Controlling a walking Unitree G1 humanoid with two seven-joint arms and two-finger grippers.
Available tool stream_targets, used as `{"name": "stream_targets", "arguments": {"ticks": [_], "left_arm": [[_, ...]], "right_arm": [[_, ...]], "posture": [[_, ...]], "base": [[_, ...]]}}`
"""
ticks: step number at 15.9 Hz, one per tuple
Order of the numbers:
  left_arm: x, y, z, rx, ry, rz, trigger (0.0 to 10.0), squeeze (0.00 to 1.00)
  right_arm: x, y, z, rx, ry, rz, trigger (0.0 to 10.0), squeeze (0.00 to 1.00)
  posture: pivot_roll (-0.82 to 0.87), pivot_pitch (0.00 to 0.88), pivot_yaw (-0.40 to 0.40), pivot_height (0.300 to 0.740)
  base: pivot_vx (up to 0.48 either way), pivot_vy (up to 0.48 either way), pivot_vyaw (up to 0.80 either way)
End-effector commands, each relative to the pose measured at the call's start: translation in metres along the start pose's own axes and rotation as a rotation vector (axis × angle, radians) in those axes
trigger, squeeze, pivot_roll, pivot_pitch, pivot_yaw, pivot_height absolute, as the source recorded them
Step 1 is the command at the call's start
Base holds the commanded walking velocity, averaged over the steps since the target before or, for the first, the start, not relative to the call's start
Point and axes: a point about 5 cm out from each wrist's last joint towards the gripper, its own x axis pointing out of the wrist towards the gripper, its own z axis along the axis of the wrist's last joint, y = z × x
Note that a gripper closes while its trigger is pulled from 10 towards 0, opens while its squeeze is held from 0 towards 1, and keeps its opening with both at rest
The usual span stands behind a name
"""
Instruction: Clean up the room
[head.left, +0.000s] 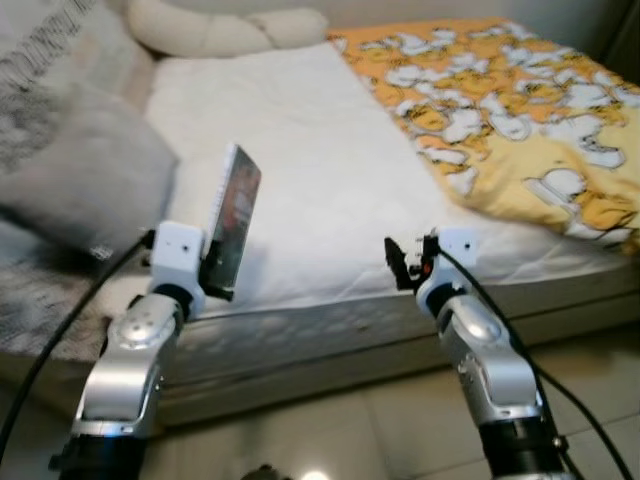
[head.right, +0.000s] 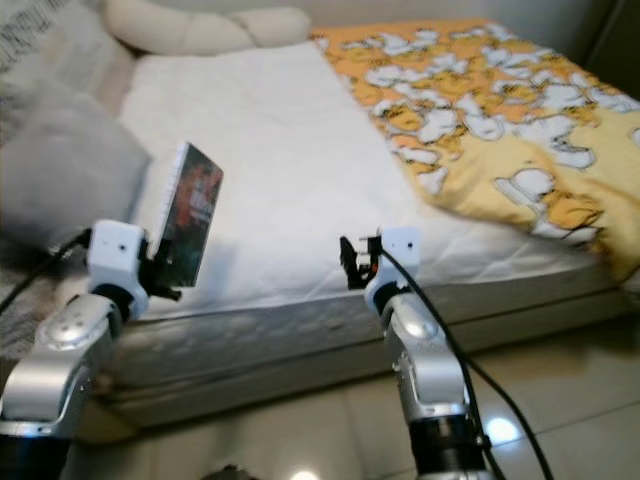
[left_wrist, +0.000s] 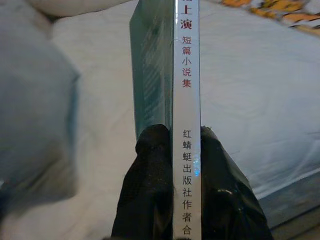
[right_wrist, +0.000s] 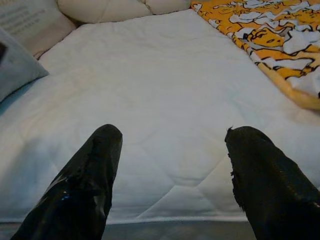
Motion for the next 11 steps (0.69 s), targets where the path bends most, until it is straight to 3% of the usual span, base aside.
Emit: {"name": "stream_targets", "arguments": {"ticks": [1,5,11], "left_arm": [[0.0034,-0.0071,0.0144,-0.006,-0.048,-0.031,10.0,0.0],[0.0037,-0.0086,0.0143,0.031,-0.056,-0.036,10.0,0.0],[0.0032,-0.0099,0.0131,0.049,-0.054,-0.04,10.0,0.0]], "right_arm": [[-0.0013,-0.0049,-0.0018,0.006,0.004,-0.016,10.0,0.0],[-0.0016,-0.0037,-0.0021,0.004,0.003,-0.013,10.0,0.0],[-0.0029,-0.0025,-0.0052,0.001,0.01,-0.006,10.0,0.0]], "posture": [[0.04,0.0,0.049,0.74],[0.04,0.0,0.049,0.74],[0.04,0.0,0.048,0.74]], "base": [[0.0,0.0,0.0],[0.0,0.0,0.0],[0.339,0.0,0.0]]}}
